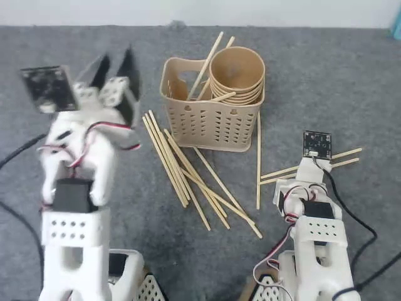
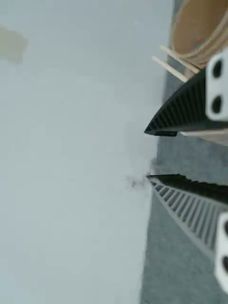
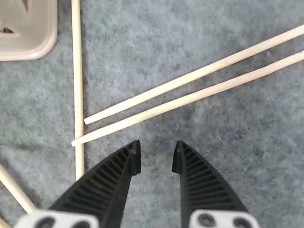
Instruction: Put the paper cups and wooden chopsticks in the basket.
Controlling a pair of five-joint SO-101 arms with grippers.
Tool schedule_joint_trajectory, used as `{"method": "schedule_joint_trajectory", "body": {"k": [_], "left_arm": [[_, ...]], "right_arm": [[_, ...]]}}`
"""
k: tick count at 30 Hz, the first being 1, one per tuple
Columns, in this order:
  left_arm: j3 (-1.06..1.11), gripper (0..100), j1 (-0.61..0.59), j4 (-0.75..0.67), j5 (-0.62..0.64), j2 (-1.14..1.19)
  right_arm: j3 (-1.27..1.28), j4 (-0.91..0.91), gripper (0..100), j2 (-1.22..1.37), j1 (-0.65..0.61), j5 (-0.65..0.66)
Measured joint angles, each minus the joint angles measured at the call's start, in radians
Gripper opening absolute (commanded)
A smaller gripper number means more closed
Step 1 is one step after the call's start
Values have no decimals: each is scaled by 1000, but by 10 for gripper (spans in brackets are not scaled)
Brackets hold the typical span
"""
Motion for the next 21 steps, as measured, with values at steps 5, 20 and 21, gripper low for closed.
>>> {"method": "schedule_joint_trajectory", "body": {"k": [5, 20, 21], "left_arm": [[78, 127, -101, 160, 3, 89], [-275, 123, -107, 160, 235, 1119], [-339, 122, -107, 195, 236, 1189]], "right_arm": [[0, 0, 118, 0, -2, 0], [0, 0, 118, 0, -2, 0], [0, 0, 118, 0, -2, 0]]}}
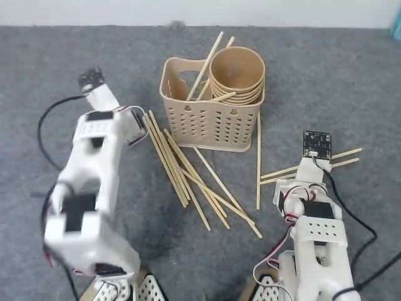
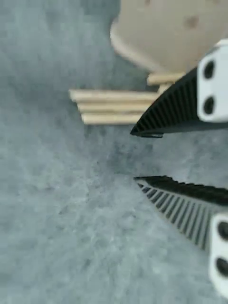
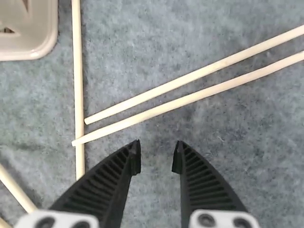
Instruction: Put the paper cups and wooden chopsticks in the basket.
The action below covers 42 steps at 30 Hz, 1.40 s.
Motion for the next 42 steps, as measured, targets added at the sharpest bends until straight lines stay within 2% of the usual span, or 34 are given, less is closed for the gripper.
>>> {"method": "schedule_joint_trajectory", "body": {"k": [5, 10, 21, 28, 34, 42], "left_arm": [[-319, 122, 0, 219, 0, 253], [-491, 122, -2, 358, 2, 338], [-511, 122, 0, 414, 2, 238], [-339, 122, 72, 414, 2, 69], [-175, 122, 115, 269, 2, 9], [-169, 122, 69, 227, 8, 80]], "right_arm": [[0, 0, 118, 0, 0, 0], [0, 0, 118, 0, 0, 0], [0, 0, 118, 0, 0, 0], [0, 0, 118, 0, 0, 5], [0, 0, 118, 0, 0, 6], [0, 0, 118, 0, 2, 6]]}}
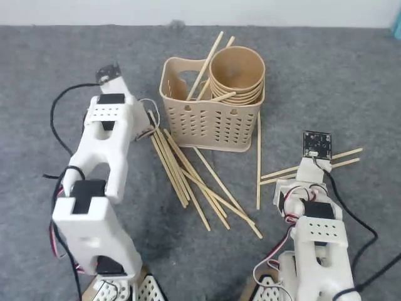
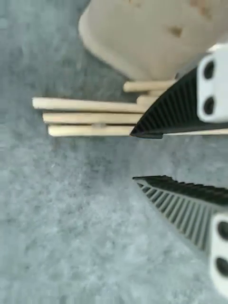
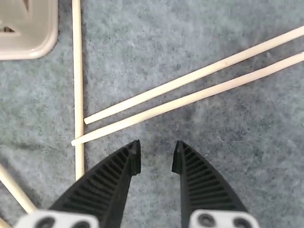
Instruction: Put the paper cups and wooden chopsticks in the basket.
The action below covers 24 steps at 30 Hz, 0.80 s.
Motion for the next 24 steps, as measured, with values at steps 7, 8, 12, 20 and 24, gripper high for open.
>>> {"method": "schedule_joint_trajectory", "body": {"k": [7, 8, 12, 20, 24], "left_arm": [[-26, 122, 3, -44, 52, 97], [-37, 122, 3, -43, 55, 103], [-63, 122, 2, -15, 55, 109], [-81, 122, 9, 57, 55, 28], [-81, 122, 11, 58, 55, 17]], "right_arm": [[0, 0, 118, 0, 0, 0], [0, 0, 118, 0, 0, 0], [0, 0, 118, 0, -2, 0], [0, 0, 118, 0, -2, 0], [0, 0, 118, 0, -2, 0]]}}
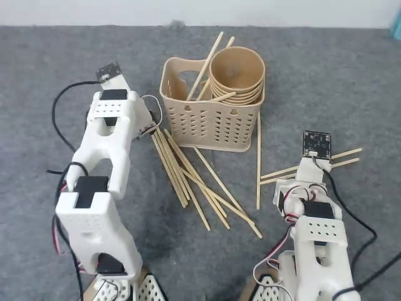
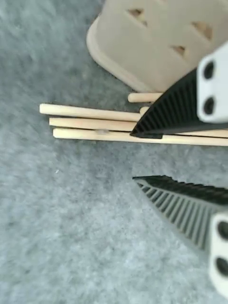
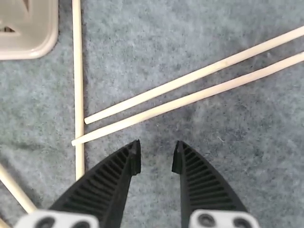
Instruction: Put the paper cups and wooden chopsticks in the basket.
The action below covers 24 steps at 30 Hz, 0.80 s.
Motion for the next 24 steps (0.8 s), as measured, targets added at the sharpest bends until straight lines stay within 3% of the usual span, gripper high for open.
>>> {"method": "schedule_joint_trajectory", "body": {"k": [9, 24], "left_arm": [[0, 122, 2, -80, 0, 92], [0, 122, 32, -83, 3, 78]], "right_arm": [[0, 0, 118, 0, 0, 0], [0, 0, 119, 0, 0, 0]]}}
